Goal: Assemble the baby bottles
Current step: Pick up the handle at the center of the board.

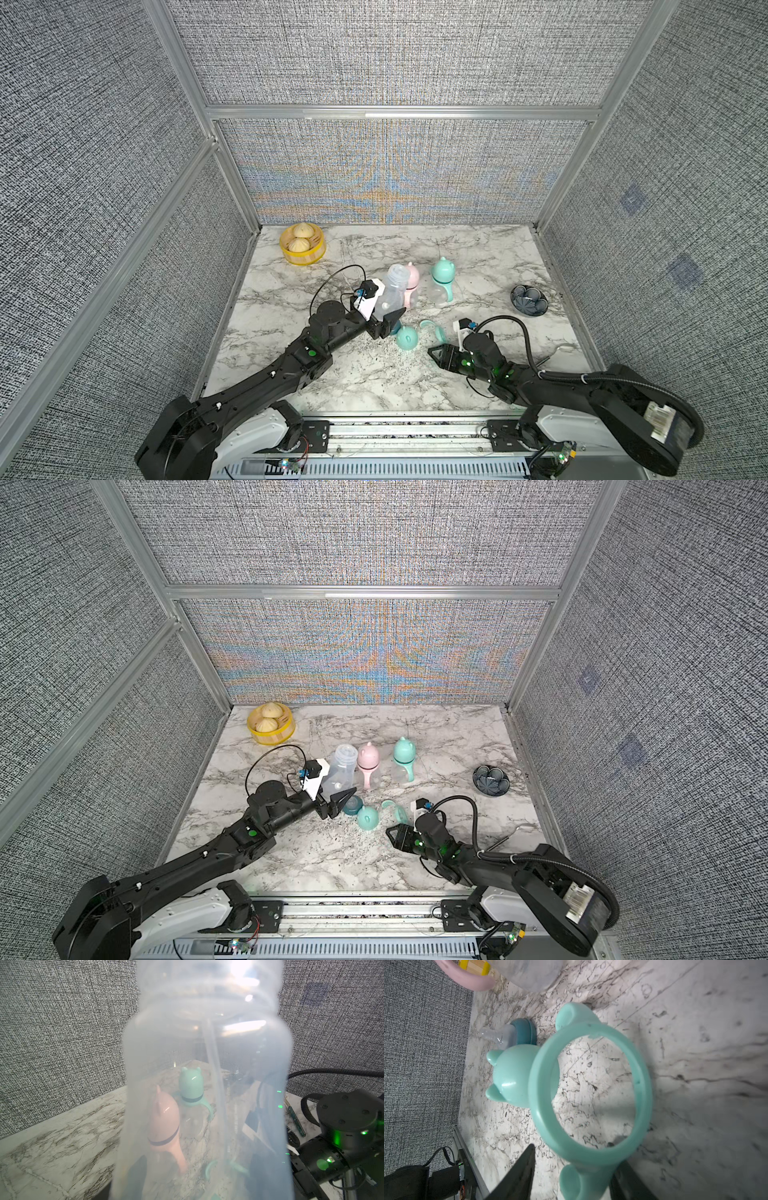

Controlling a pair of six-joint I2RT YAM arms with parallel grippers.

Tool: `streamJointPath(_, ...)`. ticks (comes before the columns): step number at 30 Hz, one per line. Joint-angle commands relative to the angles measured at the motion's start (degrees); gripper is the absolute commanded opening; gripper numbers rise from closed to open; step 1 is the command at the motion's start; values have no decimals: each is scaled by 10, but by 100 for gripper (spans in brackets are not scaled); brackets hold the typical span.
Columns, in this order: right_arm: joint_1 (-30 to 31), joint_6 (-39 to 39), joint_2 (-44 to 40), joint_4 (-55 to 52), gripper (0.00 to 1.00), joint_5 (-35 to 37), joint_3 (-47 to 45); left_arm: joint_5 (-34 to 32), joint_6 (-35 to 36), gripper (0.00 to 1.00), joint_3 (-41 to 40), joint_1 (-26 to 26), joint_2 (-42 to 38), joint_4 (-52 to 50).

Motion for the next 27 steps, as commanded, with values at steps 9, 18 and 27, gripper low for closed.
streamJointPath(9,-1,28,55,42,43,-4,-8,4,11,6,3,1,-18,-5)
streamJointPath(18,-1,1,12,-10,28,18,-2,10,10,6,5,0,-13,-5)
streamJointPath(27,-1,-52,-73,-141,20,49,26,23,9,6,5,1,-9,-1)
